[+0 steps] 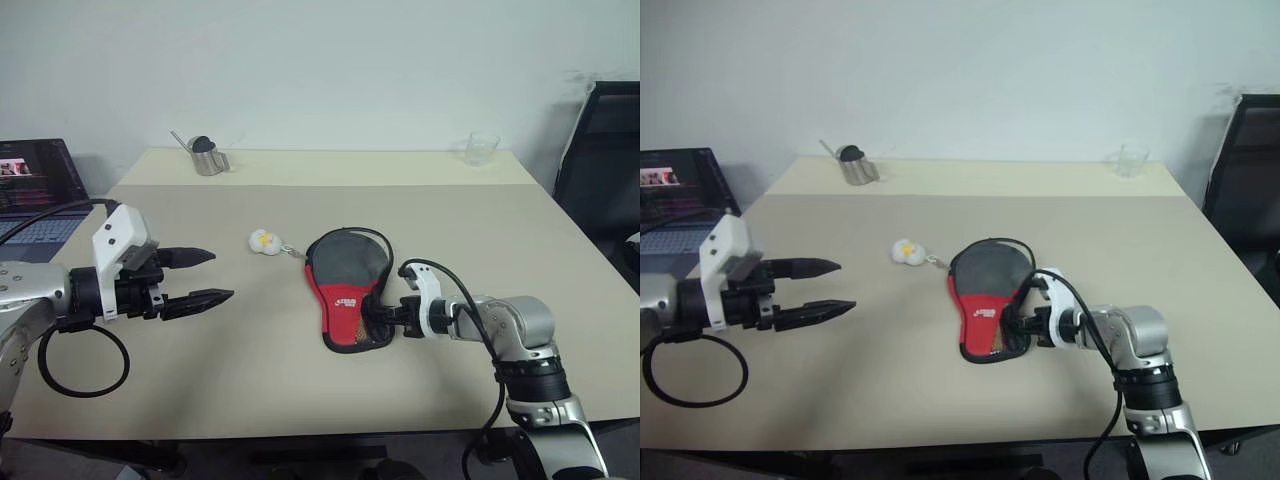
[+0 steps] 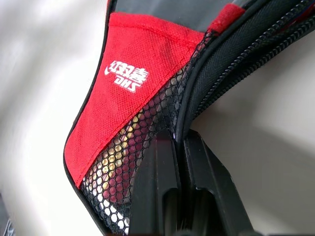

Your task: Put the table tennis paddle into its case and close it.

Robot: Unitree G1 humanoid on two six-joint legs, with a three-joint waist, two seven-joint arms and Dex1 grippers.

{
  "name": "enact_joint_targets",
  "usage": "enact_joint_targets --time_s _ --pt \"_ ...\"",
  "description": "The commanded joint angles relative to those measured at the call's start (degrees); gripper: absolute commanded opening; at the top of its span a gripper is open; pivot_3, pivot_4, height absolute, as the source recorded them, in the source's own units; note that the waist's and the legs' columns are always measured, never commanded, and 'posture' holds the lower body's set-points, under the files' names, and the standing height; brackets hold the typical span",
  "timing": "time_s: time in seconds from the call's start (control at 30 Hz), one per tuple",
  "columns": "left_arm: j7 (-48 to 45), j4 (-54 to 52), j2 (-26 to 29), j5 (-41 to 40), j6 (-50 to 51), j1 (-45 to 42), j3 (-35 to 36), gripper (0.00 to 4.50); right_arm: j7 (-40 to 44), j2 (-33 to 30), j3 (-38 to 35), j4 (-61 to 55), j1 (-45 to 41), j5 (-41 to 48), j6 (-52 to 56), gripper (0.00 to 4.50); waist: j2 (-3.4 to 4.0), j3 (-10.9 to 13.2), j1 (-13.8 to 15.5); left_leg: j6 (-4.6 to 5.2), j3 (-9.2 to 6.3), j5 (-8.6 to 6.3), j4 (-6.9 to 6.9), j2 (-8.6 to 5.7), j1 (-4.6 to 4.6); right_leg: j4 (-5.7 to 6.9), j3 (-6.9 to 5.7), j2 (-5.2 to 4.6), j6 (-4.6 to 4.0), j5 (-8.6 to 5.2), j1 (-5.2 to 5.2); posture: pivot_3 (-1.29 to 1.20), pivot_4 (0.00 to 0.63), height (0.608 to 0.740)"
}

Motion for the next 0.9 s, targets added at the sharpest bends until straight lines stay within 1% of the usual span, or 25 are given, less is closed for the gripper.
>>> enact_joint_targets --time_s 0.03,0.23,0.5,0.7,0.9 --pt "-1.1 0.9 1.4 0.3 -1.5 -1.9 -1.0 3.85 0.2 -1.0 -0.4 -5.6 3.4 2.8 4.2 0.03 -0.01 0.0 0.0 0.00 0.01 0.00 0.00 0.00 0.00 -0.01 0.01 0.00 0.00 0.00 0.00 0.00 0.150 0.740" --pt "-2.7 2.7 1.8 0.5 -2.0 -4.6 -4.3 3.85 -1.5 -0.5 -2.0 -12.5 10.2 4.5 8.5 0.03 -0.05 0.0 0.0 -0.01 -0.01 0.00 -0.01 -0.01 0.01 -0.01 -0.01 0.00 0.00 0.00 0.01 0.00 0.150 0.740" --pt "-5.8 6.3 2.3 1.7 -2.7 -9.2 -8.7 3.85 -2.6 1.7 -4.1 -20.3 16.2 7.4 12.7 0.03 -0.20 -0.1 0.1 -0.01 -0.01 -0.01 -0.02 -0.03 0.02 -0.02 -0.03 0.00 0.00 -0.01 0.03 0.00 0.150 0.740" --pt "-8.1 8.5 1.9 2.5 -2.8 -12.9 -12.1 3.85 -2.7 0.0 -3.9 -24.0 20.2 11.7 12.8 0.03 -0.26 -0.2 0.1 -0.01 -0.02 -0.01 -0.01 -0.06 0.03 -0.02 -0.04 0.02 -0.01 -0.02 0.04 0.00 0.150 0.740" --pt "-9.2 9.4 1.9 3.0 -2.7 -14.2 -13.3 3.85 -2.6 -2.3 -3.3 -25.2 21.5 15.1 12.8 0.03 -0.26 -0.2 0.0 -0.01 -0.02 -0.01 -0.01 -0.06 0.04 -0.01 -0.04 0.05 -0.01 -0.02 0.04 0.00 0.150 0.740"
